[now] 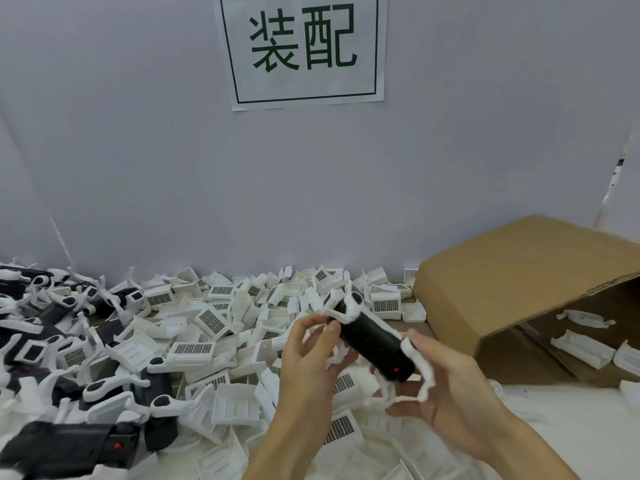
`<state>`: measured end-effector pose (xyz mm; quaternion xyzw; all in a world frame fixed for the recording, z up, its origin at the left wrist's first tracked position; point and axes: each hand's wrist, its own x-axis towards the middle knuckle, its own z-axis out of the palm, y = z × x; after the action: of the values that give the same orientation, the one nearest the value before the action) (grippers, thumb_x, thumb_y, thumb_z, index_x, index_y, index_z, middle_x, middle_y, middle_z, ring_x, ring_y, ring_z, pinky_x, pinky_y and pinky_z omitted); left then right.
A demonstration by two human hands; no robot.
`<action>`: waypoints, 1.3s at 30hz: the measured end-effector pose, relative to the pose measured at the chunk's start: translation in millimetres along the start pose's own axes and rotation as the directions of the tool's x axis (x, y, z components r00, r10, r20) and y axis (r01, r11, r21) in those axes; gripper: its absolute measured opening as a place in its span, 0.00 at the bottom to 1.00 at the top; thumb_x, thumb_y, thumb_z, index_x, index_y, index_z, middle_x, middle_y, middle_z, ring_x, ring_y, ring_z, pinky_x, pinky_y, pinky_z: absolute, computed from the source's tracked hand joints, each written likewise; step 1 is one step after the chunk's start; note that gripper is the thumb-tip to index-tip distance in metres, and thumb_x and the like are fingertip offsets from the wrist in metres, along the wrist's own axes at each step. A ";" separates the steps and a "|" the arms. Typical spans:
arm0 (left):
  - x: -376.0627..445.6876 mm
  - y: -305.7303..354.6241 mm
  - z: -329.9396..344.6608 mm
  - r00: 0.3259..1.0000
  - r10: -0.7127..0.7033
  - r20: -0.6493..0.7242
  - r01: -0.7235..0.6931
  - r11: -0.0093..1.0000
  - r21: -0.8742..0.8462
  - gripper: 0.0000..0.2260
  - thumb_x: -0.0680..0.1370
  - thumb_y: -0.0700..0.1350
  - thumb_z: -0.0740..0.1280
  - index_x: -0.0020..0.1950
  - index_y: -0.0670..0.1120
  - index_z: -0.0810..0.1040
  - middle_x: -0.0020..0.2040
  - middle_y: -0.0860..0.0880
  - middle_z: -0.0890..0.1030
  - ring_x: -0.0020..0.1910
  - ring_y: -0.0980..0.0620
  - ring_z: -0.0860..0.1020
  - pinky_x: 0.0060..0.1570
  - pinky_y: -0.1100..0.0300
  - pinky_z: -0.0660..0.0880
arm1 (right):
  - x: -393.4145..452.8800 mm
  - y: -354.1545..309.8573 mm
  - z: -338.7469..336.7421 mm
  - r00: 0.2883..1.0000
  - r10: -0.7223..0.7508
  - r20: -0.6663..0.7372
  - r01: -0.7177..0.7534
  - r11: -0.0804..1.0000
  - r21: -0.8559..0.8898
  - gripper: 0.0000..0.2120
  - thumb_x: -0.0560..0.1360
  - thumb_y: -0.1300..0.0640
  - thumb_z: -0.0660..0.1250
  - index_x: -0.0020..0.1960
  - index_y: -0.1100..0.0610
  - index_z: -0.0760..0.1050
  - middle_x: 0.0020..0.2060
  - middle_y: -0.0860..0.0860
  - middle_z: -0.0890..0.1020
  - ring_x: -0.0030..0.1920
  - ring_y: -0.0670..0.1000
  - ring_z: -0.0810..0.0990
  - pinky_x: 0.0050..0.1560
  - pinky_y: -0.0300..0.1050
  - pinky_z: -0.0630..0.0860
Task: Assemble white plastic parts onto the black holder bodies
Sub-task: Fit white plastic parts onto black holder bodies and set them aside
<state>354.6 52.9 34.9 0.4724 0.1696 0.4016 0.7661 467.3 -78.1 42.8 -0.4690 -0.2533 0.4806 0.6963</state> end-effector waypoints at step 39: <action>-0.2 -16.9 5.0 0.982 -0.016 0.187 -0.072 0.888 0.454 0.12 0.81 0.25 0.57 0.46 0.33 0.78 0.36 0.38 0.83 0.32 0.42 0.81 0.34 0.54 0.78 | 5.3 -168.9 -81.1 0.697 -0.362 -0.619 0.454 0.891 -0.010 0.20 0.84 0.60 0.55 0.76 0.61 0.63 0.70 0.59 0.73 0.63 0.61 0.77 0.63 0.54 0.74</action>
<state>365.3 45.9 22.8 0.6777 0.1807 0.3155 0.6392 607.6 -123.1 158.6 -0.4778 -0.0797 0.1549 0.8610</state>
